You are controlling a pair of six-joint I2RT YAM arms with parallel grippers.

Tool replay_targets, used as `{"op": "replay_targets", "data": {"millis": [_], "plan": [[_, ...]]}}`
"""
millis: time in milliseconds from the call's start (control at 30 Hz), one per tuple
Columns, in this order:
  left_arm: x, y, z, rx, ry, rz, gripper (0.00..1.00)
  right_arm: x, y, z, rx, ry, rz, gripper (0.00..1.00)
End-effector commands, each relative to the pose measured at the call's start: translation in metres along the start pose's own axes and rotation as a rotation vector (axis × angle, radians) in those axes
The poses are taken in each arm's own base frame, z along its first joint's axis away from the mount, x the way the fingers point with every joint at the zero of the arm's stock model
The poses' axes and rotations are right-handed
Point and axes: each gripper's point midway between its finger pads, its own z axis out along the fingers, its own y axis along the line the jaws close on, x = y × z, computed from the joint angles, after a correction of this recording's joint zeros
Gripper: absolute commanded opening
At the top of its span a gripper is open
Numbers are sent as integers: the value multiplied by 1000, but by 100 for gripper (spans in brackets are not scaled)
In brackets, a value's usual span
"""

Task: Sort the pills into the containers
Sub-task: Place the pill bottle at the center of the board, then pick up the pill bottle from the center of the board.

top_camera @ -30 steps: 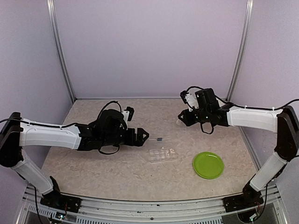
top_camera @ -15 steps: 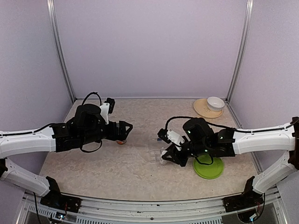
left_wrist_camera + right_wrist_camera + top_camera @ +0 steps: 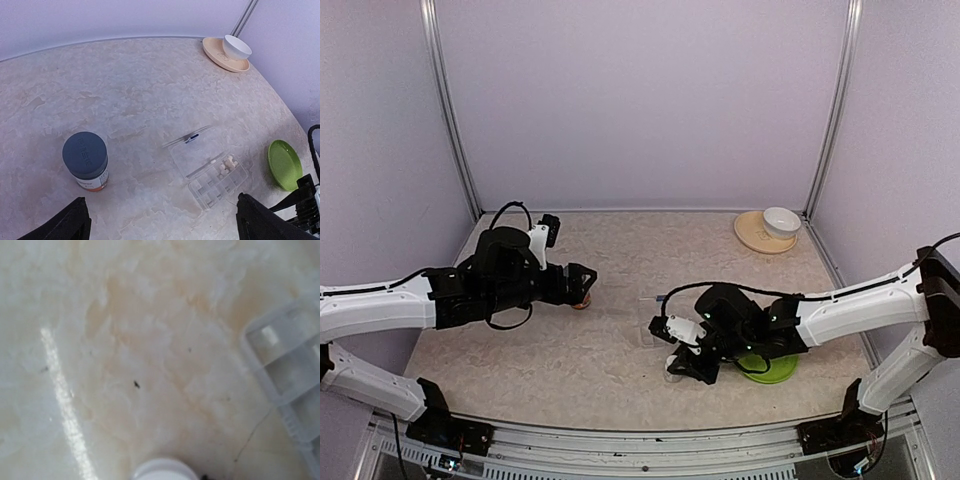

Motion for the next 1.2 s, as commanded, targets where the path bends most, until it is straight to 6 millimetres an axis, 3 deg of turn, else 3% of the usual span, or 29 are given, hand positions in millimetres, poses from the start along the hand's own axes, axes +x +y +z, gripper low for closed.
{"op": "replay_targets", "data": {"millis": [0,133,400,500,600,800,1000,1167], "plan": [[3,-3,4,26,0,13,99,6,2,9,7,12,-27,18],[5,-10,4,60,5,17,99,7,3,8,5,7,-31,28],[11,-32,6,148,29,69,99,-16,6,-20,3,-90,-48,60],[16,-52,7,229,53,125,99,-25,5,-38,19,-147,-46,75],[26,-77,11,303,91,200,99,-35,-4,-62,76,-231,-23,98],[59,-132,22,434,181,406,99,-41,-44,-110,182,-371,150,100],[101,-171,33,540,301,559,99,-22,-106,-152,399,-436,395,100],[135,-186,37,584,383,670,97,-13,-121,-169,453,-475,457,100]]}}
